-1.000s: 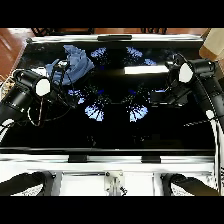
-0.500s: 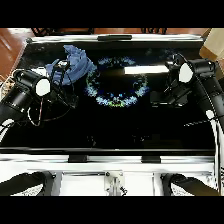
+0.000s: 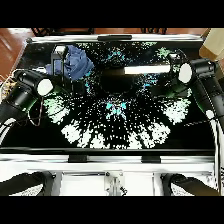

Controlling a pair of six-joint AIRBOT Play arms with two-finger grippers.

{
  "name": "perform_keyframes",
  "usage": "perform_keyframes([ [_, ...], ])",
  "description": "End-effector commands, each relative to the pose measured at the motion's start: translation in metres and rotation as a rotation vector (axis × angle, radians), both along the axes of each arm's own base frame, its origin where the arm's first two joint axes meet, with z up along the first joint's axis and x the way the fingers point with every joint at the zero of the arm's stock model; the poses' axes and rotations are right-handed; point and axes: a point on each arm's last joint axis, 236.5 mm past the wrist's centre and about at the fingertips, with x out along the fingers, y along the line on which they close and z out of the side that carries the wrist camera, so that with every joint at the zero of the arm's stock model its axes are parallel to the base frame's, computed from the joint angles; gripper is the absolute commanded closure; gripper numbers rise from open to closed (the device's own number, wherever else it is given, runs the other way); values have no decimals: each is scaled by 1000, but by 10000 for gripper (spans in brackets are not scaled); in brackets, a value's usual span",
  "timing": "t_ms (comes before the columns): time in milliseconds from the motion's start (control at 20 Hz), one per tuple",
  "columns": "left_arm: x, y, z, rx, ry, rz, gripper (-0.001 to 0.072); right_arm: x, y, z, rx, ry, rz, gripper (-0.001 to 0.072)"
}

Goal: Fold the shirts.

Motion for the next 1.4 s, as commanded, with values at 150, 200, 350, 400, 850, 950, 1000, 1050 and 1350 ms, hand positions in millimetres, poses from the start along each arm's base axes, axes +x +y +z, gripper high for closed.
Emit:
perform_keyframes([
  [150,115,54,13,-45,-112,170,-12,9,-1,3,-15,-40,25,39],
  [200,140,74,2,-32,-91,215,-13,9,4,3,0,-42,44,39],
  [350,183,124,-59,12,45,323,-12,7,16,3,50,-33,59,39],
  [400,187,136,-84,27,96,344,-12,6,21,3,70,-29,62,39],
  [850,217,144,-177,-13,77,356,-12,8,41,6,154,-42,75,39],
  [950,209,140,-197,-48,145,368,-12,8,41,6,155,-42,75,39],
  [1000,203,138,-205,-57,182,372,-12,8,41,6,156,-41,74,39],
  [1050,199,138,-210,-47,202,367,-12,8,42,6,159,-41,75,39],
  [1350,198,137,-213,-44,208,357,280,7,44,7,170,-38,76,39],
])
